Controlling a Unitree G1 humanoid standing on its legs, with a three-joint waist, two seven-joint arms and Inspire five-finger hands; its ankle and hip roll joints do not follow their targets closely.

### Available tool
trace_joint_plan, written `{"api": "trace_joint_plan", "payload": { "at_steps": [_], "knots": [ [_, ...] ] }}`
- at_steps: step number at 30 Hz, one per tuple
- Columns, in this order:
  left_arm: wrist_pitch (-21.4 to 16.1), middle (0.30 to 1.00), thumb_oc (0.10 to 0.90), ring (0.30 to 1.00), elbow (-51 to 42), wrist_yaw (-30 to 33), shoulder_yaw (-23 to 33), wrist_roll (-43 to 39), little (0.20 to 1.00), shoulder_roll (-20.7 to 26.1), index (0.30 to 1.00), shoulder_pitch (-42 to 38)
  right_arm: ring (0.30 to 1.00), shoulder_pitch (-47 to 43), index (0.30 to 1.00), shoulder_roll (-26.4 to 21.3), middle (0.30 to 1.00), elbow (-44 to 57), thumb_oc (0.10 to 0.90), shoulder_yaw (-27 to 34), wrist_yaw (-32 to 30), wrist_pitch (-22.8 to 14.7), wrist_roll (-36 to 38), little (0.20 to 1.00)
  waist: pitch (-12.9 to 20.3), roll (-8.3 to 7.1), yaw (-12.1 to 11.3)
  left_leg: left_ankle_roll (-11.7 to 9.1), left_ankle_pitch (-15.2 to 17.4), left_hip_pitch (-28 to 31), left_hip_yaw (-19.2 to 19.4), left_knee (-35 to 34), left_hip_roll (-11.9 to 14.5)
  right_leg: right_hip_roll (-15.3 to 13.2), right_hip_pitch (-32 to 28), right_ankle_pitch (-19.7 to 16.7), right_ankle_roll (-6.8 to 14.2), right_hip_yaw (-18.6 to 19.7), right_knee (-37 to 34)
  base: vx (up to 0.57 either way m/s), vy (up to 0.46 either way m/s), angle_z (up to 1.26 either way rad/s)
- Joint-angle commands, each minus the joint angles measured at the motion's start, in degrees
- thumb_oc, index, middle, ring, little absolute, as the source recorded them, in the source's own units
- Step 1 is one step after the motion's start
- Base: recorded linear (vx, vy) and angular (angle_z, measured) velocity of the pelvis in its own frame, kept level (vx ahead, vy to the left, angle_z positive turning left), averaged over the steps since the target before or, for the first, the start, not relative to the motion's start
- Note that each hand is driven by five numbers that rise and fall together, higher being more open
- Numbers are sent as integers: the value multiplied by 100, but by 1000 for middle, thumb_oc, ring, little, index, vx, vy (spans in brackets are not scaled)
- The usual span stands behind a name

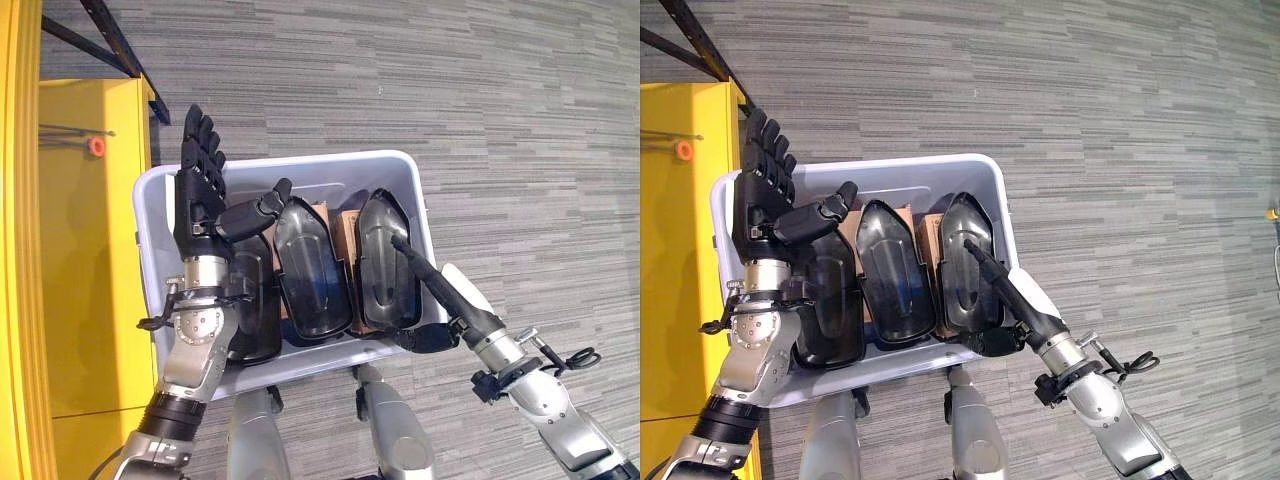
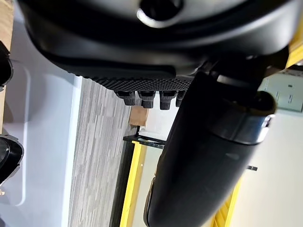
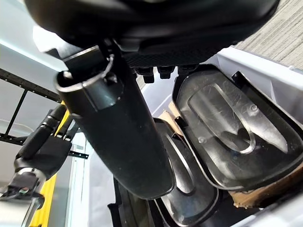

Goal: Move parts from the plastic box to the shelf.

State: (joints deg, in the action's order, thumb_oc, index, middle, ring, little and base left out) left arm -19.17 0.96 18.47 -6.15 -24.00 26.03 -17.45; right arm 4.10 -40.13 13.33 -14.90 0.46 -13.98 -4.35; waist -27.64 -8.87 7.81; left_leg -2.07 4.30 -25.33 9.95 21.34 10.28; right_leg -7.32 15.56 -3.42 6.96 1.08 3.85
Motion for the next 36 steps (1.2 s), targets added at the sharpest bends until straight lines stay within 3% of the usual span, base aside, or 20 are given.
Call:
{"api": "trace_joint_plan", "payload": {
  "at_steps": [1, 16, 36],
  "knots": [
    [-783, 1000, 900, 1000, -751, 48, 166, 342, 1000, 112, 1000, -405, 1000, -15, 1000, -374, 1000, 747, 900, 245, -150, -513, 47, 1000, 364, 55, -54, -247, 685, 37, -120, 855, 530, -530, 9, 347, 308, -60, 961, -48, 24, -3],
    [-724, 1000, 900, 1000, -799, 57, 13, 288, 1000, 100, 1000, -440, 1000, -7, 1000, -297, 1000, 757, 900, 394, -454, -540, -81, 1000, 432, 48, -51, -120, 1068, -541, -499, 1724, 616, -308, 730, 883, 136, 49, 2166, -41, 5, -2],
    [-746, 1000, 900, 1000, -1054, 220, 44, 406, 1000, 33, 1000, -370, 1000, -232, 1000, -78, 1000, 434, 900, 659, -1326, -475, -1042, 1000, 444, 187, -85, -84, 1109, -1034, -671, 1962, 531, -301, 1142, 971, 93, -8, 2452, -4, -1, 2]
  ]
}}
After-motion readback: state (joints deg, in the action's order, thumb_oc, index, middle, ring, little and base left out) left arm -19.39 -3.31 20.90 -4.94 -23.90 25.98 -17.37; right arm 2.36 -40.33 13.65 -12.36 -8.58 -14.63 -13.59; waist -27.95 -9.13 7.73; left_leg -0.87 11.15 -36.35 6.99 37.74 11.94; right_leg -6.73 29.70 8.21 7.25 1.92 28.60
